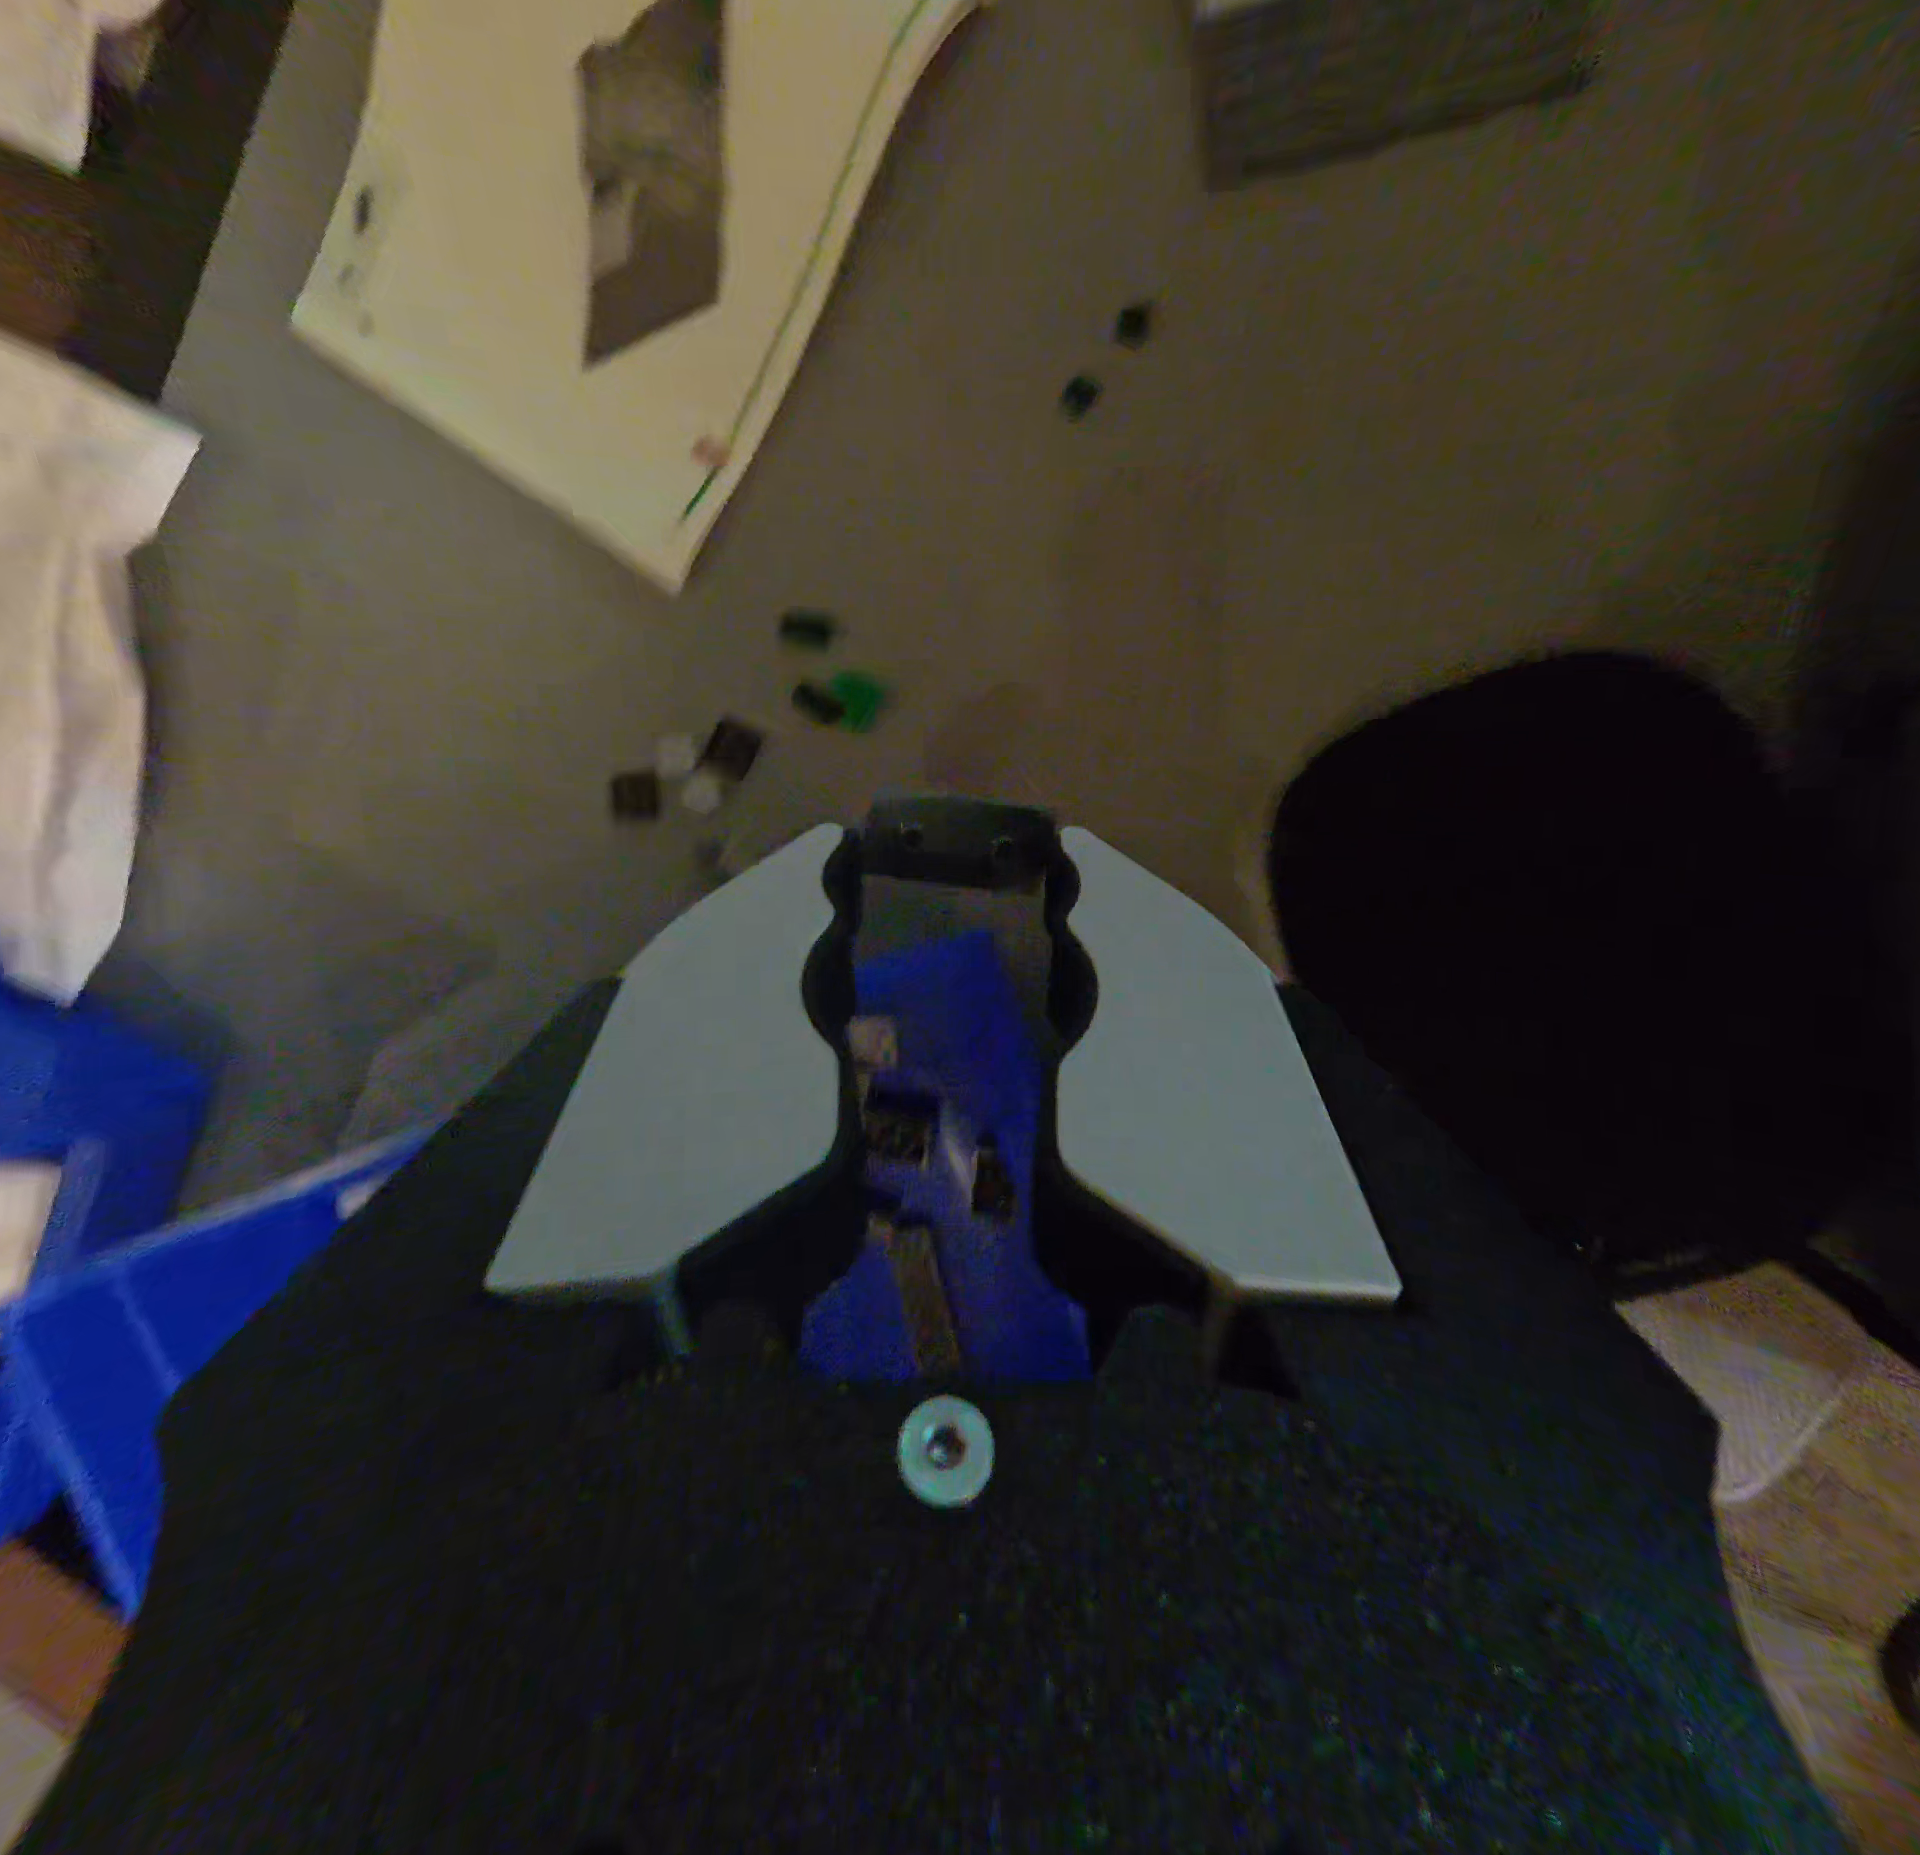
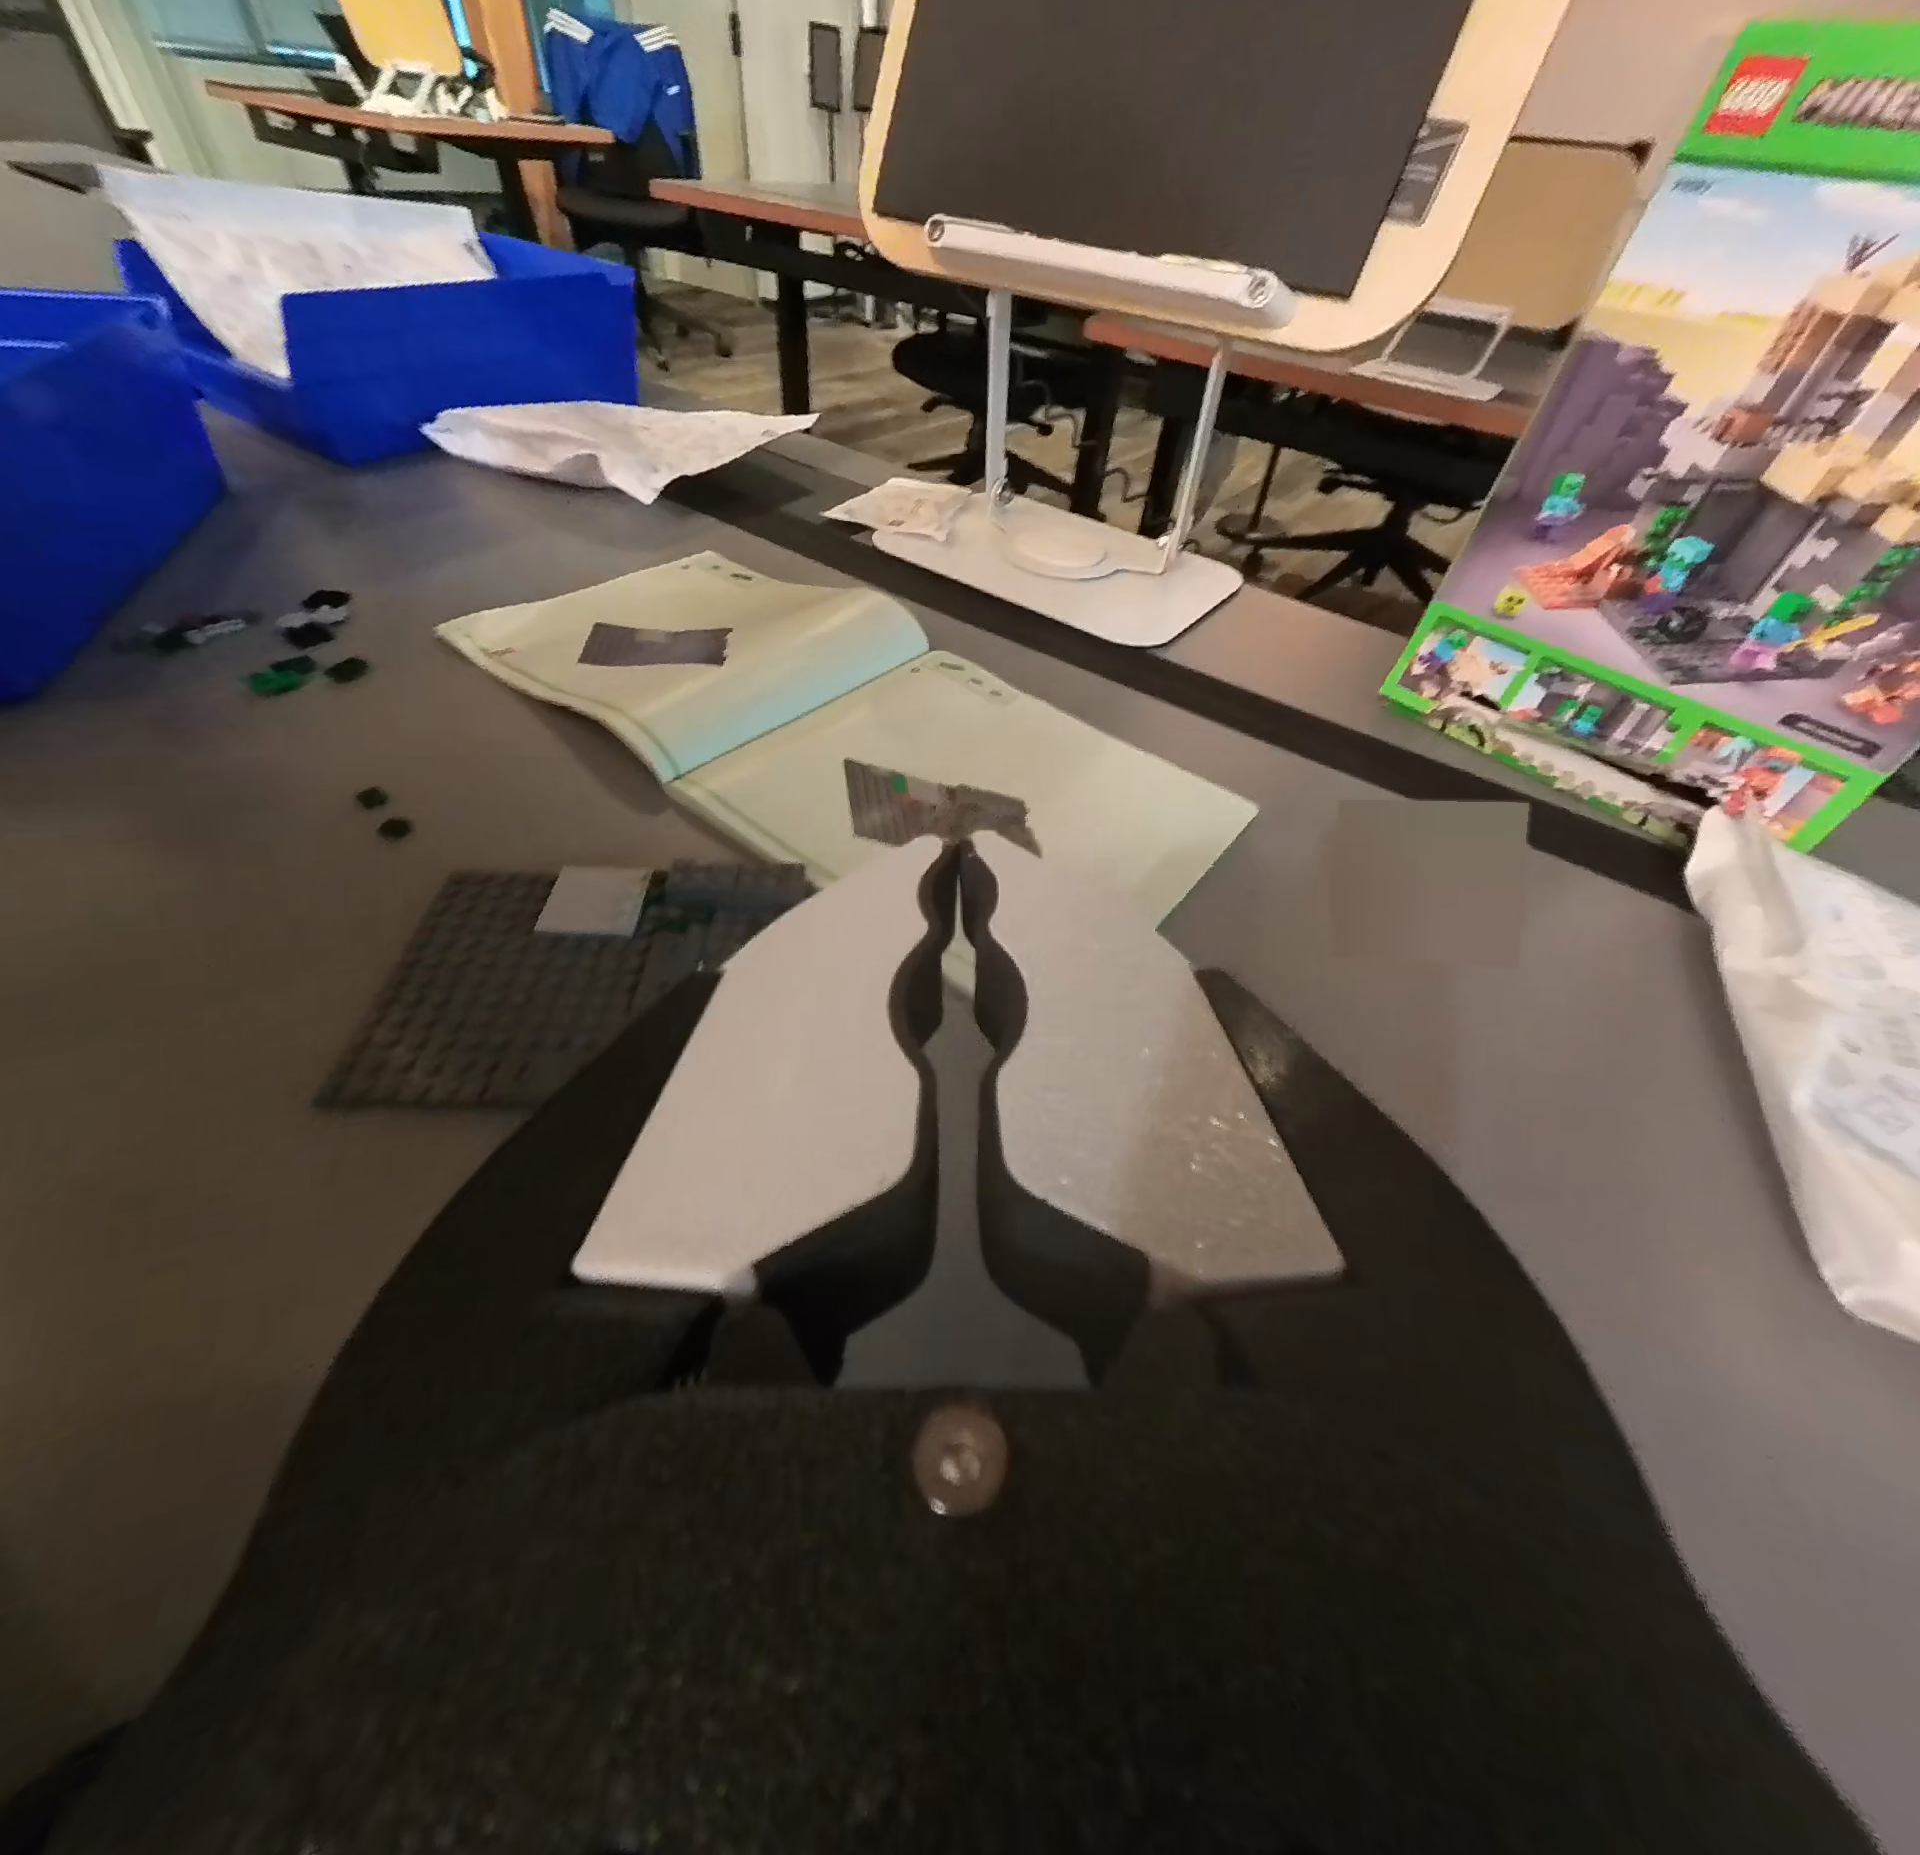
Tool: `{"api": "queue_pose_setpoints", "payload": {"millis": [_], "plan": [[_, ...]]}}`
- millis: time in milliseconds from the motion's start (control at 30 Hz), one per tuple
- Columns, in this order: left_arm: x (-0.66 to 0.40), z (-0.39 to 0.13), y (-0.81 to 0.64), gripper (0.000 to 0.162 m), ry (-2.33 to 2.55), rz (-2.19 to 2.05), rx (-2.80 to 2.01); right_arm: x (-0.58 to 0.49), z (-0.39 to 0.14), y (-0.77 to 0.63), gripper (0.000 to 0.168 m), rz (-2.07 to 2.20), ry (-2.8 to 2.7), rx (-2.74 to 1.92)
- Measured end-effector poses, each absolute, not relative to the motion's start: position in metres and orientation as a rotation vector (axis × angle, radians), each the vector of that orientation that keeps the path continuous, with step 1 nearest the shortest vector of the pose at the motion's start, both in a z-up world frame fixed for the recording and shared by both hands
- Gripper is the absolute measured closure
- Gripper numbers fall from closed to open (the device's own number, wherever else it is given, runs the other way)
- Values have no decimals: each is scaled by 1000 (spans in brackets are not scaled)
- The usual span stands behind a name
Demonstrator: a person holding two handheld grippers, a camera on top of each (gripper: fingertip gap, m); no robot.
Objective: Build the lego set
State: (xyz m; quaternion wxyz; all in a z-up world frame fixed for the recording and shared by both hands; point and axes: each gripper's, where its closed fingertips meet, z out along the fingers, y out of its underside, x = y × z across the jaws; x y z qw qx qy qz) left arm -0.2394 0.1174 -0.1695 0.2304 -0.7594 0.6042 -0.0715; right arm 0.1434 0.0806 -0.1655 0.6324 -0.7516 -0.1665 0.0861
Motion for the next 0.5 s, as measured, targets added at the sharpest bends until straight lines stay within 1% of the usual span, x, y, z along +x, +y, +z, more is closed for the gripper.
{"api": "queue_pose_setpoints", "payload": {"millis": [33,300,500], "plan": [[-223,-173,113,128,1696,-223,-2068,144,-167,79,168,205,-384,-1723],[-113,-224,91,129,1934,-390,-1993,141,-177,71,168,272,-388,-1727],[-79,-265,89,129,2074,-351,-2012,134,-177,67,168,297,-416,-1709]]}}
